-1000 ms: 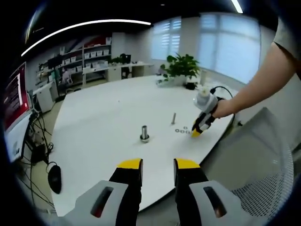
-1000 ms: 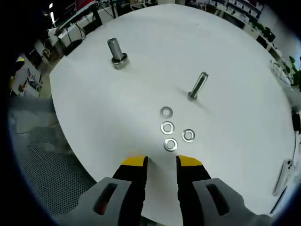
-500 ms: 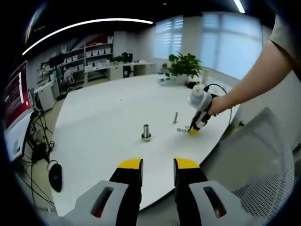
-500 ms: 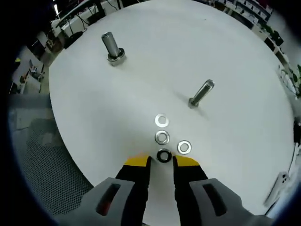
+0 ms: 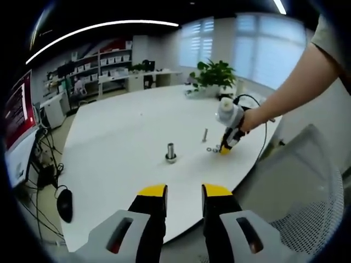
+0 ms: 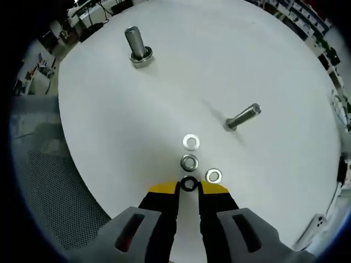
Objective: Place the washer onto the threaded stud by aligning its center hole with the stud, sliding it down to the base, and recovering from edge contact or off-axis alignment until the washer reaches the visible bottom stop.
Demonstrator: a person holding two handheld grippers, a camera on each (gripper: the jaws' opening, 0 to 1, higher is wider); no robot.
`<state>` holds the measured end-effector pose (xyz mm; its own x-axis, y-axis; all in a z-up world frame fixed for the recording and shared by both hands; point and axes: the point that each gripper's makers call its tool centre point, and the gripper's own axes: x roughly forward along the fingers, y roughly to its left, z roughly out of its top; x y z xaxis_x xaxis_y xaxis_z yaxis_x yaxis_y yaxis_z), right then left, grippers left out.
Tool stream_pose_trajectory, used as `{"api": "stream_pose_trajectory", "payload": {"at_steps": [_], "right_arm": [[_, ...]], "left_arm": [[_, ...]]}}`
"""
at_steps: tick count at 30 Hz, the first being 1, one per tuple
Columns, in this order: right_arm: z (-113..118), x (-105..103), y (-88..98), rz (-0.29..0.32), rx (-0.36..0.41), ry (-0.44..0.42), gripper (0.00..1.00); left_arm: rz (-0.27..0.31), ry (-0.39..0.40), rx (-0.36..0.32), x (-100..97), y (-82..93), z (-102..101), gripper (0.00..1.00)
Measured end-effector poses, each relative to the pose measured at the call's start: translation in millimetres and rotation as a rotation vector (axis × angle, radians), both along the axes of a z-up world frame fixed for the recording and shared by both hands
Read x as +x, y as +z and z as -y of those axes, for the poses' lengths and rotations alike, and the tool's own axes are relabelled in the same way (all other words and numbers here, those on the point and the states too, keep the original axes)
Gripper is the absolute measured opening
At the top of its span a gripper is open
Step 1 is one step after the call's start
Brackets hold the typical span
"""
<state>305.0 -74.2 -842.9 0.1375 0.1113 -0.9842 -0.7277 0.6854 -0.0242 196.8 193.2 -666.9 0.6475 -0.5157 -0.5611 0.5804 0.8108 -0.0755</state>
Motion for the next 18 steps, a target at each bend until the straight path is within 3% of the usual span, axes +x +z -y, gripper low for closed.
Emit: {"api": "stream_pose_trajectory", "payload": {"at_steps": [7, 14, 18], "right_arm": [[-1.2, 0.0, -0.7, -0.003, -0.038, 0.003, 0.16], [-8.6, -2.3, -3.6, -0.011, -0.093, 0.069, 0.15], [-4.9, -0.8, -3.6, 0.020, -0.149, 0.095, 0.15]], "left_arm": [[-0.007, 0.000, 0.006, -0.5, -1.5, -0.2, 0.22], [-0.018, -0.002, 0.012, -1.2, -4.0, -0.3, 0.22], [-0.008, 0.002, 0.012, -0.2, -2.5, -1.0, 0.22]]}}
